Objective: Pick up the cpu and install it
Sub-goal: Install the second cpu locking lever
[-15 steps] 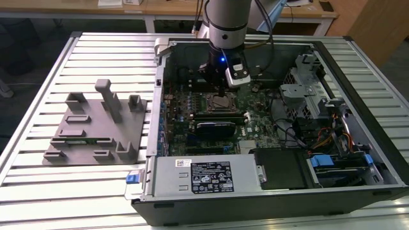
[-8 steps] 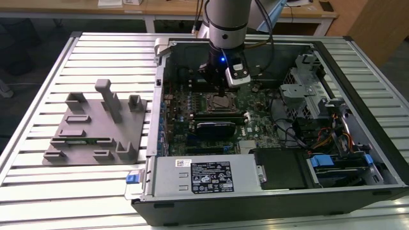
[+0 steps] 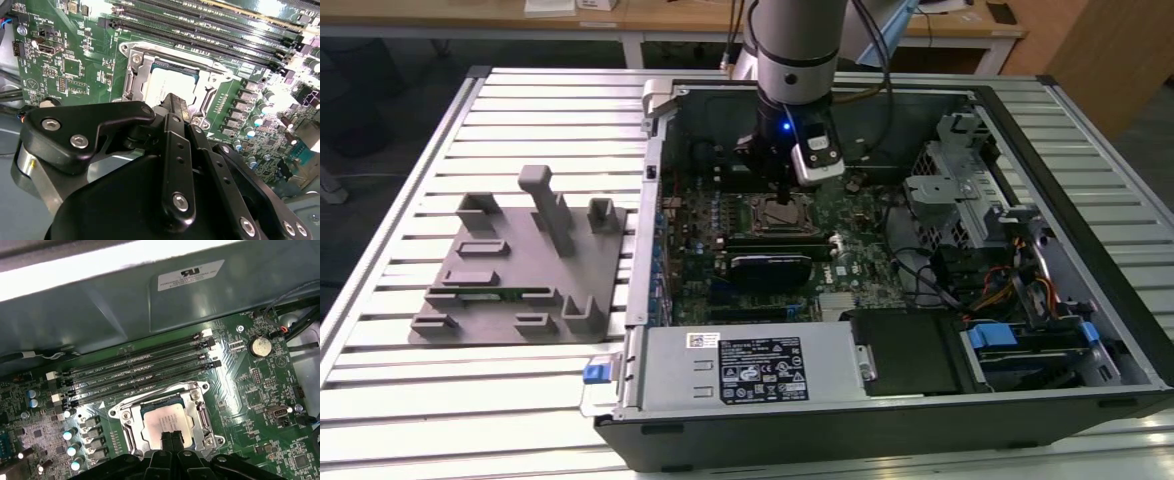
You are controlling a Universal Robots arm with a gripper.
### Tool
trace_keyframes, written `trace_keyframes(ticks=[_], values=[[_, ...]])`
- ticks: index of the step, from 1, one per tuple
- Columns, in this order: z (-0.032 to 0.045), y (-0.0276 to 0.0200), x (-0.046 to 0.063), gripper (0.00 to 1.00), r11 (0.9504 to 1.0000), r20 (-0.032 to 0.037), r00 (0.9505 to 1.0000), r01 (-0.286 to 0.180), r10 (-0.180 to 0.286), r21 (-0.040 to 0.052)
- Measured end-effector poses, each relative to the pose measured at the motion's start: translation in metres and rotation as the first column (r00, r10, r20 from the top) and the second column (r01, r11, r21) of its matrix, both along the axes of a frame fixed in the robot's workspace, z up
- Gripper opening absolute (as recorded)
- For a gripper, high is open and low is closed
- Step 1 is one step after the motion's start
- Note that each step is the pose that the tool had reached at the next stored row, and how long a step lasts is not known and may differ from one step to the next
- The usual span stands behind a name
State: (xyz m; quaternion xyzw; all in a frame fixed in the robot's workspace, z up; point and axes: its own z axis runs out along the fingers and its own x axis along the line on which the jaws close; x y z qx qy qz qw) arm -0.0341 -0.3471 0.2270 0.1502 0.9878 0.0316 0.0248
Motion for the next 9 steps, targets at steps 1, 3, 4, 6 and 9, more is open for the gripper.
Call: trace_keyframes(ticks=[1,3,4,6,9], values=[[0.0,-0.0005,0.0,0.11,1.0,0.0,1.0,0.0,0.0,0.0],[0.0,-0.0014,0.0001,0.11,1.0,0.0001,1.0,0.0,0.0,0.0001],[0.0,-0.0018,0.0001,0.11,1.0,0.0001,1.0,0.0,0.0,0.0001],[0.0,-0.0024,0.0,0.11,1.0,0.0,1.0,0.0,0.0,0.0001],[0.0,-0.0035,0.0001,0.11,1.0,0.0001,1.0,0.0,0.0,0.0]])
